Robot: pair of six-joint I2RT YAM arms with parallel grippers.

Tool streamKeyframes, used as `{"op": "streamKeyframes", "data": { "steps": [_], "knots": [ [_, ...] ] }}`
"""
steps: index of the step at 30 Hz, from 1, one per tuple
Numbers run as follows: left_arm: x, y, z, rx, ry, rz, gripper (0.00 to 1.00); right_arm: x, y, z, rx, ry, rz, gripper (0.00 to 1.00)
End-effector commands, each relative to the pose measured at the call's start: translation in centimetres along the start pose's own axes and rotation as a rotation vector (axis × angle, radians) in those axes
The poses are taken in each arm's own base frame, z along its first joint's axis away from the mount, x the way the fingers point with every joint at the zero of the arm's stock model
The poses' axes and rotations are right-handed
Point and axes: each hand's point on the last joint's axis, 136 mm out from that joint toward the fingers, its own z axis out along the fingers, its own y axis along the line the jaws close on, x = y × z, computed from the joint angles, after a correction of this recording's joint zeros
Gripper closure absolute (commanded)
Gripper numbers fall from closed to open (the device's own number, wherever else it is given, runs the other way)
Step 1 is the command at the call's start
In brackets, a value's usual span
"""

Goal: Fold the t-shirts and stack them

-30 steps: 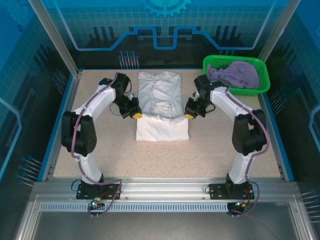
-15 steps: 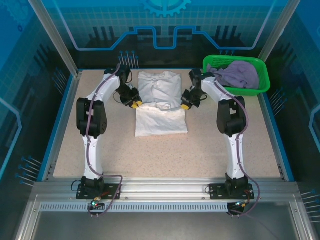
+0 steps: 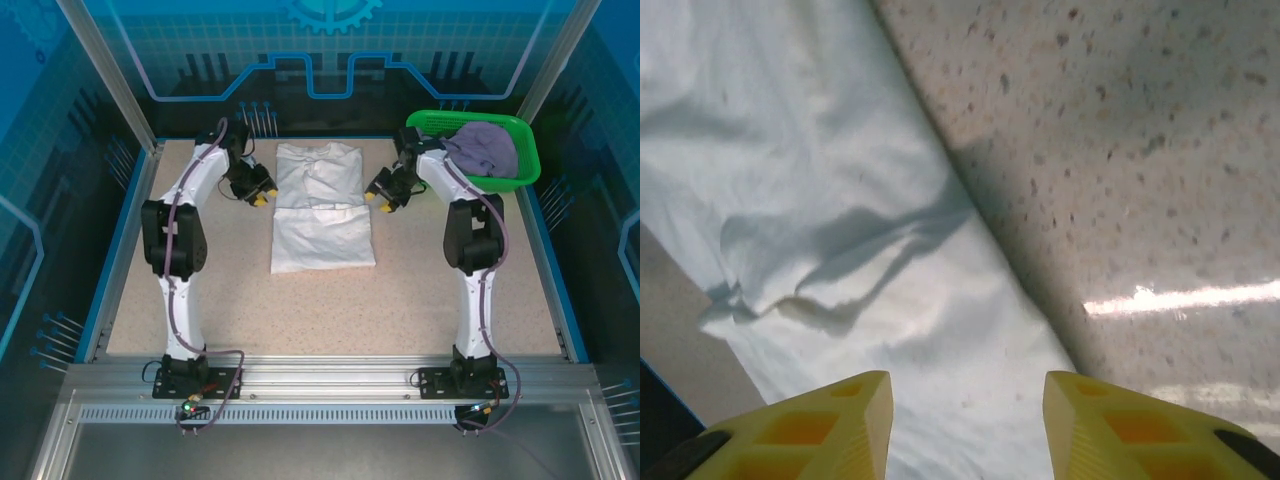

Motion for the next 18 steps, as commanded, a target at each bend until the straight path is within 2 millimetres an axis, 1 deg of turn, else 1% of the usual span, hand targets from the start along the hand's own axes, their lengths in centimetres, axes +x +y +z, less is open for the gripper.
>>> {"op": "streamKeyframes", "data": {
  "steps": [1, 2, 4, 6, 7, 8, 9, 13, 15, 18],
  "knots": [
    [3.8, -3.9, -1.8, 0.135, -0.017, 0.074, 0.69, 4.1, 3.5, -2.7, -0.087, -0.034, -0.177, 0.56],
    [5.1, -4.2, -1.2, 0.149, 0.004, 0.093, 0.69, 5.6, 3.7, -2.4, -0.092, -0.019, -0.208, 0.57],
    [8.0, -4.4, 0.6, 0.157, 0.063, 0.131, 0.70, 9.0, 3.6, -1.0, -0.103, 0.030, -0.256, 0.59],
    [10.4, -3.3, 2.6, 0.139, 0.124, 0.125, 0.71, 11.5, 2.8, 0.4, -0.090, 0.065, -0.274, 0.61],
    [11.2, -2.5, 3.6, 0.137, 0.143, 0.111, 0.71, 12.3, 2.2, 1.2, -0.086, 0.074, -0.271, 0.61],
    [11.7, -1.6, 4.5, 0.125, 0.152, 0.097, 0.72, 12.9, 1.8, 1.9, -0.085, 0.081, -0.260, 0.62],
    [12.0, -0.6, 5.3, 0.106, 0.152, 0.086, 0.72, 13.3, 0.9, 2.7, -0.074, 0.093, -0.243, 0.63],
    [11.7, 3.3, 7.4, -0.013, 0.112, 0.100, 0.71, 13.6, -3.4, 5.7, 0.041, 0.122, -0.224, 0.65],
    [11.9, 4.7, 8.5, -0.050, 0.112, 0.106, 0.71, 13.7, -5.1, 6.7, 0.086, 0.135, -0.218, 0.65],
    [12.9, 6.5, 9.6, -0.086, 0.151, 0.102, 0.71, 14.2, -7.1, 8.0, 0.137, 0.170, -0.213, 0.68]
  ]
}}
